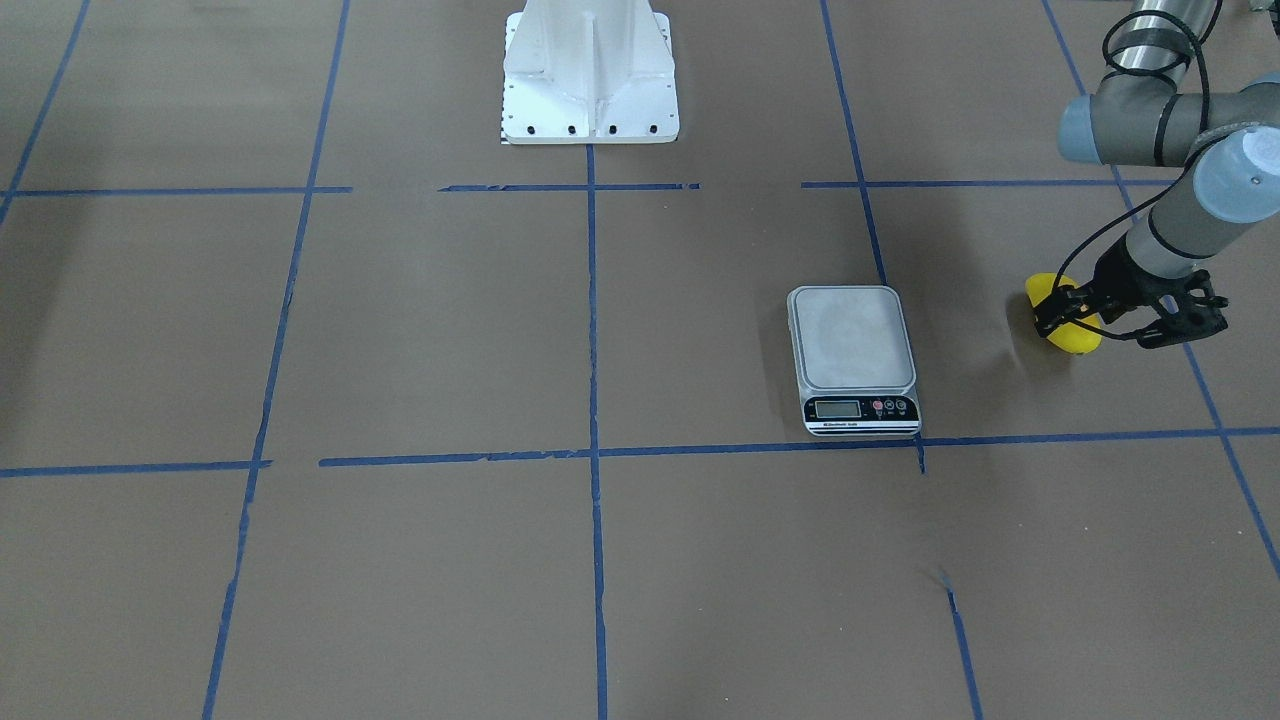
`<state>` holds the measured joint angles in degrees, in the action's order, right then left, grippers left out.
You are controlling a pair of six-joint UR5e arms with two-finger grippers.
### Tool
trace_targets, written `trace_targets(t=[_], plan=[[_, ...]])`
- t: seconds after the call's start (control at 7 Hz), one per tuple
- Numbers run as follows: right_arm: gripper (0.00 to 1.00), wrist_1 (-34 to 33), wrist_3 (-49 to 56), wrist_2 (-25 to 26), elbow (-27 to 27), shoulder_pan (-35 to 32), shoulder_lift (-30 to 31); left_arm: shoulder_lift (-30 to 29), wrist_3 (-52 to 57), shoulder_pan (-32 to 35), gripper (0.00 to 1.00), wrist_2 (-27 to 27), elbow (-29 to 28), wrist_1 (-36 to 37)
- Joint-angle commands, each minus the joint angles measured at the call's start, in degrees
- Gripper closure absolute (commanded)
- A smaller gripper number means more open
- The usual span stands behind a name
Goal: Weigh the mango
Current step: 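Close the left gripper around the yellow mango, then lift the mango and carry it over the silver scale with the left gripper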
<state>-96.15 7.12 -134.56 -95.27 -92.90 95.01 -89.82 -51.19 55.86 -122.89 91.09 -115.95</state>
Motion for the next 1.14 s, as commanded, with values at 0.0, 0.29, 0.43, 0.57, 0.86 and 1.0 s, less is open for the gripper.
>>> trace_targets(t=[0.0, 0.29, 0.43, 0.57, 0.86, 1.0], plan=[[0.0, 0.0, 0.0, 0.0, 0.0, 0.0, 0.0, -0.35, -0.4, -0.32, 0.99, 0.28, 0.22, -0.06], [0.0, 0.0, 0.0, 0.0, 0.0, 0.0, 0.0, -0.61, -0.66, -0.14, 1.0, -0.24, 10.36, 4.29], [0.0, 0.0, 0.0, 0.0, 0.0, 0.0, 0.0, -5.05, -0.84, -0.23, 1.0, -0.24, 13.38, 9.03], [0.0, 0.0, 0.0, 0.0, 0.0, 0.0, 0.0, -12.67, -4.93, -0.84, 1.0, 0.02, 12.02, 12.56], [0.0, 0.0, 0.0, 0.0, 0.0, 0.0, 0.0, -18.18, -9.08, -8.71, 1.0, 1.07, 10.51, 14.88], [0.0, 0.0, 0.0, 0.0, 0.0, 0.0, 0.0, -19.32, -9.27, -12.23, 1.0, 4.12, 8.68, 14.88]])
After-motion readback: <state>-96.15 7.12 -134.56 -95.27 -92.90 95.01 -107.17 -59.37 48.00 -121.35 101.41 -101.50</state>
